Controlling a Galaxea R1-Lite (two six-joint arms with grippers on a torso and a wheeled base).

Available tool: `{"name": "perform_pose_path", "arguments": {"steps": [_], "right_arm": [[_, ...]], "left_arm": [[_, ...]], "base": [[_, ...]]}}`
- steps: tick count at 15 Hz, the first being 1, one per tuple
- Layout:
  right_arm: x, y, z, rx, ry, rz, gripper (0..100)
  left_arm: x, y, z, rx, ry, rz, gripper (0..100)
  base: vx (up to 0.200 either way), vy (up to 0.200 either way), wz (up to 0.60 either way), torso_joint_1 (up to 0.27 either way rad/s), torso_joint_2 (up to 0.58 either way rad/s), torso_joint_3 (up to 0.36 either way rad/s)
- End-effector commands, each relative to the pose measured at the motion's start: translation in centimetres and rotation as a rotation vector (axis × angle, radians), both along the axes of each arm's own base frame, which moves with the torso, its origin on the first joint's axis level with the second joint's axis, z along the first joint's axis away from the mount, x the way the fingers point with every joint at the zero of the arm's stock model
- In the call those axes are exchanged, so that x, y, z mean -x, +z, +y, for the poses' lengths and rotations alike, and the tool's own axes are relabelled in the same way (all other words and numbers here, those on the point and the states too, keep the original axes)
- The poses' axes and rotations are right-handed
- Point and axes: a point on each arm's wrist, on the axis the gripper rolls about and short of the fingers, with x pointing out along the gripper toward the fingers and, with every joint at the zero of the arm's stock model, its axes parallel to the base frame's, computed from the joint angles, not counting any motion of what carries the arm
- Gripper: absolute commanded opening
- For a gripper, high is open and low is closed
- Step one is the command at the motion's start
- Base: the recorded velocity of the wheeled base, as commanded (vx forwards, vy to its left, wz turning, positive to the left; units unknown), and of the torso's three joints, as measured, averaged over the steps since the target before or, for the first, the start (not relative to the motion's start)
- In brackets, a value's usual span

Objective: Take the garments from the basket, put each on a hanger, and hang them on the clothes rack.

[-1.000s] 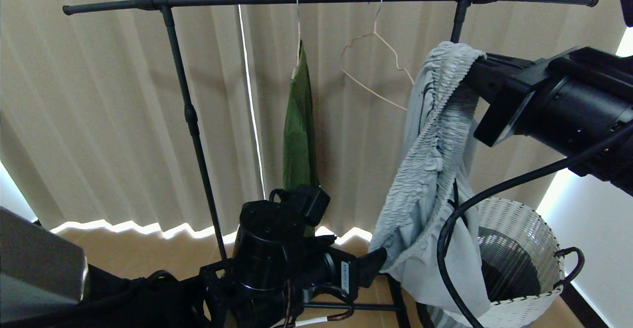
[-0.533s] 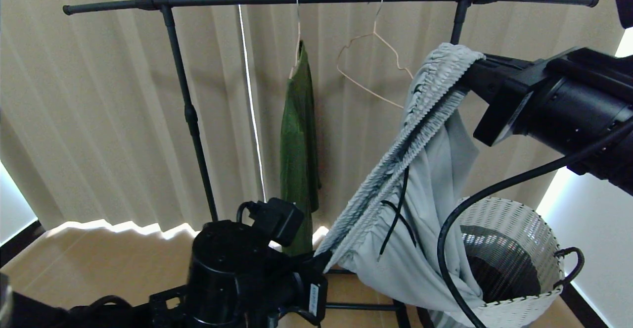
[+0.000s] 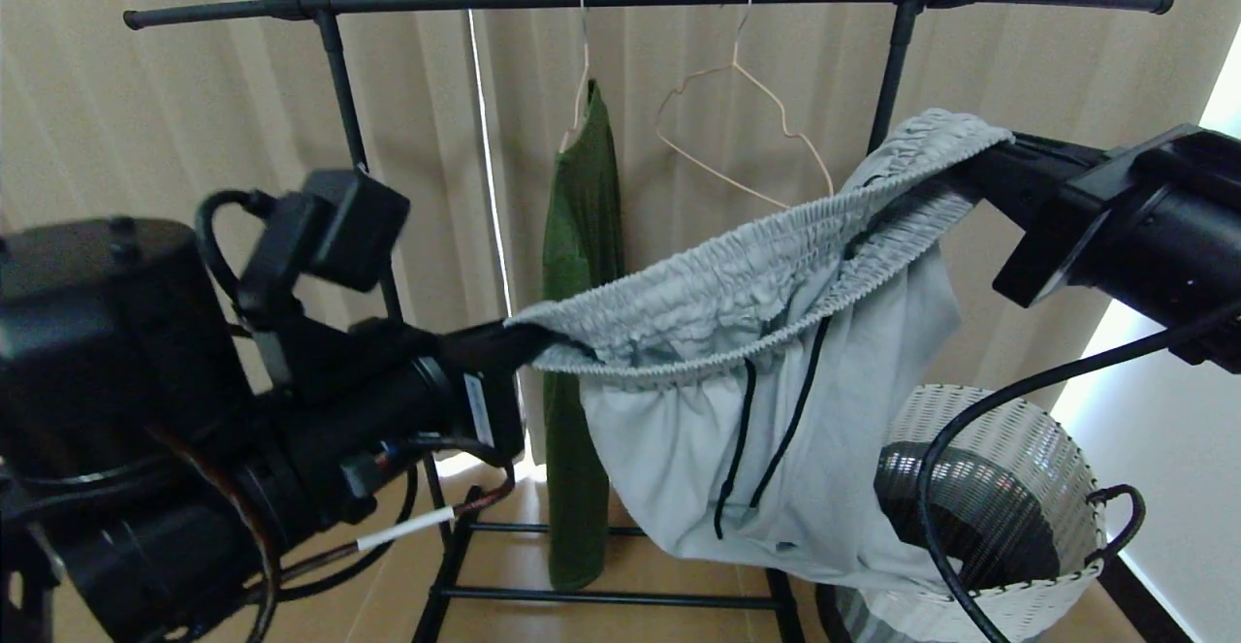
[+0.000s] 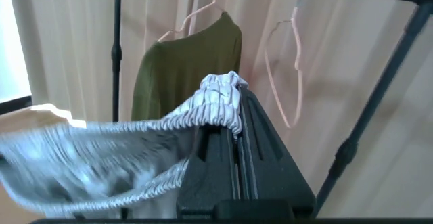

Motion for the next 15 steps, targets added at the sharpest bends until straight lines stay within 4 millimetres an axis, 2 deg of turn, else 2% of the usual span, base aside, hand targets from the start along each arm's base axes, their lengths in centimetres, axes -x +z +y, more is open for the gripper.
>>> {"name": "perform_pose_path", "arguments": {"steps": [1,2,3,4,5,8,10,12,14,15], "right_arm": [[0.6,0.6,-0.5,-0.021,0.001,-0.019,0],[0.7,0.9,-0.6,-0.036,0.001,-0.027,0],[0.7,1.1,-0.6,-0.042,0.001,-0.032,0],[0.8,3.3,-0.7,-0.09,0.003,-0.087,0],[0.9,4.5,-0.8,-0.121,0.005,-0.115,0],[1.0,5.6,-0.8,-0.145,0.007,-0.144,0],[0.9,4.4,-0.8,-0.143,0.008,-0.096,0],[0.1,2.0,-1.1,-0.09,-0.03,-0.03,0],[-1.0,0.1,-1.5,-0.051,-0.076,0.022,0],[-1.4,-0.1,-1.6,-0.048,-0.09,0.028,0]], "left_arm": [[0.5,5.0,1.8,0.079,0.045,-0.111,0],[0.6,7.1,2.1,0.098,0.052,-0.133,0],[0.7,7.5,2.2,0.101,0.052,-0.137,0],[0.9,10.1,2.7,0.129,0.066,-0.169,0],[0.9,11.9,3.0,0.153,0.077,-0.199,0],[0.9,14.1,3.2,0.172,0.083,-0.226,0],[0.3,13.2,2.6,0.108,0.078,-0.21,0],[-0.6,10.1,1.6,0.017,0.075,-0.126,0],[-0.9,8.3,1.3,-0.055,0.08,-0.048,0],[-1.0,8.1,1.3,-0.067,0.081,-0.035,0]], "base": [[0.0,0.0,0.0,0.0,0.0,0.0],[0.0,0.0,0.0,0.0,0.0,0.0],[0.0,0.0,0.0,0.0,0.0,0.0],[0.0,0.0,0.0,0.0,0.0,0.0],[0.0,0.0,0.0,0.0,0.0,0.0],[0.0,0.0,0.0,0.0,0.0,0.0],[0.0,0.0,0.0,0.0,0.0,0.0],[0.0,0.0,0.0,0.0,0.0,0.0],[0.0,0.0,0.0,0.0,0.0,0.0],[0.0,0.0,0.0,0.0,0.0,0.0]]}}
